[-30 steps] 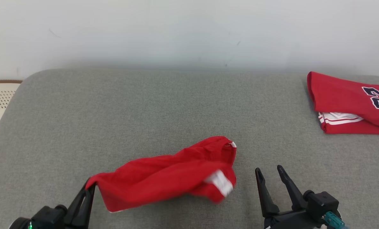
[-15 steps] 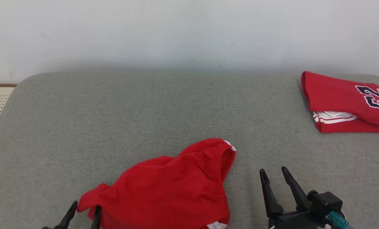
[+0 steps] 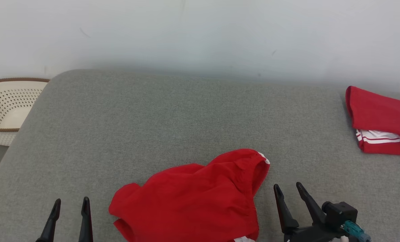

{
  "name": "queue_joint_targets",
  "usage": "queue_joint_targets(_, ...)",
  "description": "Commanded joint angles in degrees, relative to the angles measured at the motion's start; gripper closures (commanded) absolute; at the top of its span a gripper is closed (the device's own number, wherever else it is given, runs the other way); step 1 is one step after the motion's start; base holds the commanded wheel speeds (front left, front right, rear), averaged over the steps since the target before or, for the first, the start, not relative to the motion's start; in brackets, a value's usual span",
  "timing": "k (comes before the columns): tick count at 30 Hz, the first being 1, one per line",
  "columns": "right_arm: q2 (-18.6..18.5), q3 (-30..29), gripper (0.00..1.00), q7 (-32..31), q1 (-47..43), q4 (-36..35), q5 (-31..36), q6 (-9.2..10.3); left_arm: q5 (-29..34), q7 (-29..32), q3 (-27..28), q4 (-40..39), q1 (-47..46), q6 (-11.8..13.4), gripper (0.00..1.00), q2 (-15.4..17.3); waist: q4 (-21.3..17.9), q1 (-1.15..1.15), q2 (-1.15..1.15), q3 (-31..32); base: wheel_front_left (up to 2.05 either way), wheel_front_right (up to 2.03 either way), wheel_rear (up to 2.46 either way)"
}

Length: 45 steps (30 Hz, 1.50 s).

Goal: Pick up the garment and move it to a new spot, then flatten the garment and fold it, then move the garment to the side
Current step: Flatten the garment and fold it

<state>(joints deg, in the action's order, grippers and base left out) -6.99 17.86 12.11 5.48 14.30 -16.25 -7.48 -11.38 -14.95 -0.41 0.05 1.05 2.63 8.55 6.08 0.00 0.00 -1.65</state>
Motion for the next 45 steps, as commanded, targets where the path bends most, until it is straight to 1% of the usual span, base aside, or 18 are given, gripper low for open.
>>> queue_joint_targets(1,-0.06,0.43,0.0,-0.96,0.91,0.75,-0.72,-0.03,0.77,-0.27,0.81,-1.26,-0.2,-0.15,0.0,-0.57,0.81,0.0,0.0,0.43,0.0,0.0,0.0)
queue_joint_targets(8,-0.58,3.38,0.0,-6.26,5.21,5.32,-3.29,-0.03,2.32,-0.28,1.65,-2.1,-2.74,-1.39,0.0,-2.31,1.5,0.0,0.0,0.93,0.0,0.0,0.0)
queue_joint_targets(11,-0.45,4.42,0.0,-7.3,7.12,7.24,-4.57,-0.02,2.46,-0.28,1.92,-1.76,-3.55,-1.74,0.0,-2.63,1.52,0.0,0.0,0.96,0.0,0.0,0.0)
queue_joint_targets(17,-1.06,7.73,0.0,-9.9,13.54,15.21,-6.54,-0.02,2.81,-0.29,2.13,-1.08,-3.83,-2.87,0.0,-3.63,2.39,0.0,0.0,0.58,0.0,0.0,0.0)
queue_joint_targets(23,0.04,11.32,0.0,-11.75,19.95,24.86,-9.71,-0.03,3.29,-0.28,1.94,-0.61,-5.02,-3.76,0.0,-4.46,3.77,0.0,0.0,-0.42,0.0,0.0,0.0)
queue_joint_targets(24,0.26,12.15,0.36,-12.21,20.76,26.67,-10.26,-0.03,3.32,-0.29,1.86,-0.47,-5.06,-3.94,0.0,-4.57,4.0,0.0,0.0,-0.6,0.0,0.0,0.0)
queue_joint_targets(25,0.4,12.83,1.0,-12.11,21.75,28.03,-10.73,-0.02,3.34,-0.29,1.88,-0.27,-5.1,-3.92,0.0,-4.67,4.14,0.0,0.0,-0.75,0.0,0.0,0.0)
queue_joint_targets(27,0.35,13.82,1.0,-11.09,23.6,30.27,-11.51,-0.03,3.31,-0.29,2.09,0.04,-5.57,-4.25,0.0,-4.75,4.32,0.0,0.0,-1.07,0.0,0.0,0.0)
queue_joint_targets(30,0.02,13.6,1.0,-7.56,25.83,31.69,-12.97,-0.02,3.28,-0.29,2.89,0.47,-5.66,-4.41,0.0,-4.93,3.82,0.0,0.0,-1.29,0.0,0.0,0.0)
queue_joint_targets(36,-4.35,10.85,1.0,-3.64,30.59,31.96,-14.8,-0.03,3.5,-0.29,4.24,0.46,-4.82,-4.49,0.0,-5.2,1.63,0.0,0.0,-1.27,0.0,0.0,0.0)
queue_joint_targets(40,-7.36,8.89,1.0,-4.99,33.29,30.82,-15.88,-0.03,3.3,-0.29,3.74,0.39,-4.79,-4.75,0.0,-5.43,1.01,0.0,0.0,-1.74,0.0,0.0,0.0)
queue_joint_targets(43,-9.17,7.72,1.0,-6.72,35.72,29.97,-16.37,-0.03,3.05,-0.29,3.08,0.5,-5.49,-4.97,0.0,-5.5,1.45,0.0,0.0,-2.56,0.0,0.0,0.0)
queue_joint_targets(45,-9.26,7.3,1.0,-8.06,37.23,30.43,-16.36,-0.03,2.8,-0.29,2.72,0.75,-6.12,-4.95,0.0,-5.56,2.03,0.0,0.0,-3.24,0.0,0.0,0.0)
